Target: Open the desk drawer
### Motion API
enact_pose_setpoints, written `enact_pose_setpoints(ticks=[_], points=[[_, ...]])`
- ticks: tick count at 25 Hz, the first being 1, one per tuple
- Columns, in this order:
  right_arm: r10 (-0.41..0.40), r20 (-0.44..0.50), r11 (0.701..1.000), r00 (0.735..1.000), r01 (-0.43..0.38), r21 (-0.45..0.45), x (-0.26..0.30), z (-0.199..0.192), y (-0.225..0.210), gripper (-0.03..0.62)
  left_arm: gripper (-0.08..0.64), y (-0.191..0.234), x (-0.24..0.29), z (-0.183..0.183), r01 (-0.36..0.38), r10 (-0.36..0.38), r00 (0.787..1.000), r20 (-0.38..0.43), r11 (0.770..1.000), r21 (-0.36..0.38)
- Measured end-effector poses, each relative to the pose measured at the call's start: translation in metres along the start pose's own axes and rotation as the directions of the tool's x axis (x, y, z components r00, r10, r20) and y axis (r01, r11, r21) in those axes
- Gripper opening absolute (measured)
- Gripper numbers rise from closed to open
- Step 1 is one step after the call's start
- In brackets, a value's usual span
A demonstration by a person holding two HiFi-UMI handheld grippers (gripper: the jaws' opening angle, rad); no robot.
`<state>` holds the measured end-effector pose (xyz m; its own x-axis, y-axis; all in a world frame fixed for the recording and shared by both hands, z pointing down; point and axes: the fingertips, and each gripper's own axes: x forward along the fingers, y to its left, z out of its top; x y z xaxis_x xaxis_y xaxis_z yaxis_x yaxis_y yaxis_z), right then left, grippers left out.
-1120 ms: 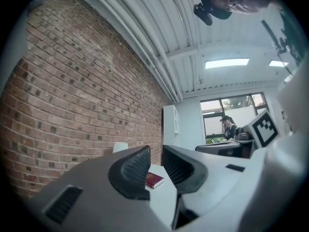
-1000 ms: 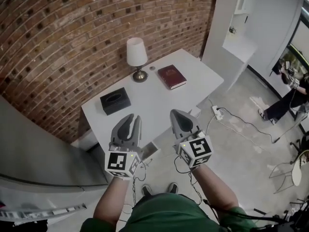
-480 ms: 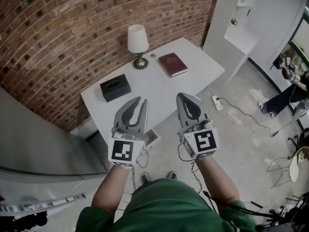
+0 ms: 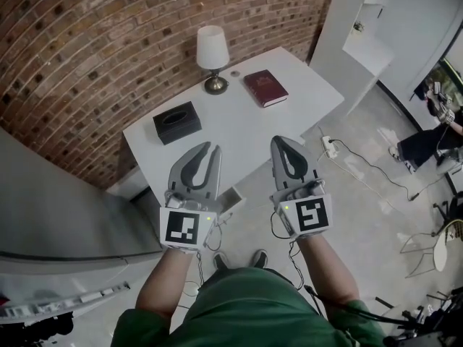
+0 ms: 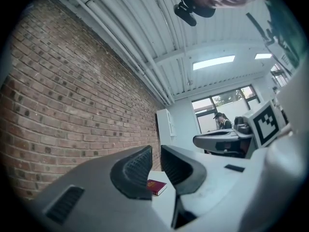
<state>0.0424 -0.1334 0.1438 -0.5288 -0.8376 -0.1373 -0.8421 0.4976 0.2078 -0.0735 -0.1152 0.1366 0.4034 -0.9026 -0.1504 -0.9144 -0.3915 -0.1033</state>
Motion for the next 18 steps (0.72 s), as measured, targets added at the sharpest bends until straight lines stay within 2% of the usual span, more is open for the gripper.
enact_pose_setpoints(ticks=[3,18], points=[[0.004,0.003,1.000,1.000,-0.004,-0.006,-0.0005,-0.0001,0.0015,0.002,0.052,-0.0021,-0.0014,-0.0061,0.017,-0.017,1.000,-0.026,1.000,-0.005],[0.003,-0.004,1.000,1.000,-0.003,-0.010,0.0001,0.0012,0.0032,0.000,0.052,0.0030,-0.0025,-0.0081,0.006,-0.006,0.999,-0.037,1.000,-0.006]])
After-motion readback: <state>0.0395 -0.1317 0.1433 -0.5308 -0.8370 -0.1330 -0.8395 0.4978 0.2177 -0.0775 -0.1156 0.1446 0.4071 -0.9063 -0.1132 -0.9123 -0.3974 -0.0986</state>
